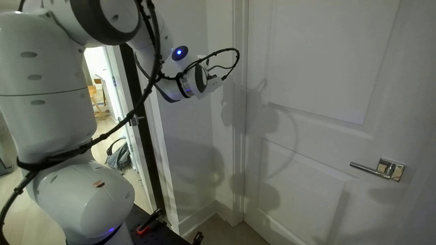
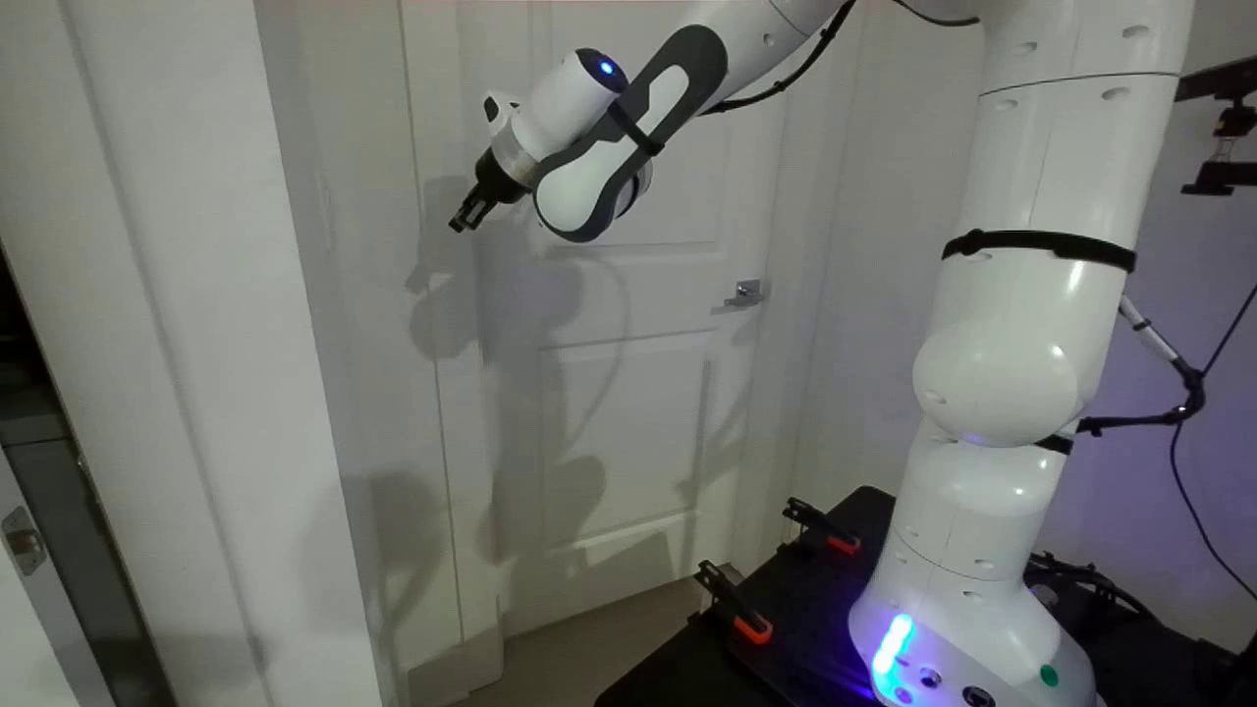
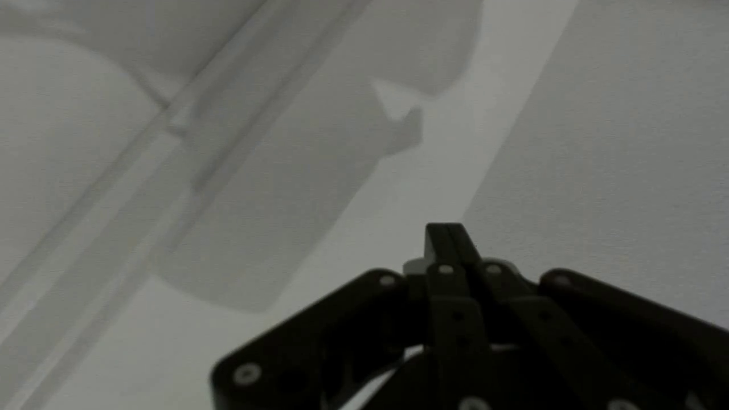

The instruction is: Turn on the light

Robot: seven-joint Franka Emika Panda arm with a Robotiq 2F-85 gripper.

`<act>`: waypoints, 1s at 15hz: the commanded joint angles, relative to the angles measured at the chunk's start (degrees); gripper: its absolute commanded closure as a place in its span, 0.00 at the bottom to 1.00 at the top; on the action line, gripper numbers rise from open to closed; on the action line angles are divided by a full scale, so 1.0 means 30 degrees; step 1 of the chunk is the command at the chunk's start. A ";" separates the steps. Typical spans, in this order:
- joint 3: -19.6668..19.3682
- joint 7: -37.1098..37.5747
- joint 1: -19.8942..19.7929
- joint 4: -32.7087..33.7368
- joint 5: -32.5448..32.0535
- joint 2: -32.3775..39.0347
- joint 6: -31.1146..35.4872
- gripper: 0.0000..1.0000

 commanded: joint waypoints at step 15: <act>-0.2338 -0.0059 0.3365 0.7873 0.1157 0.6604 0.2356 1.00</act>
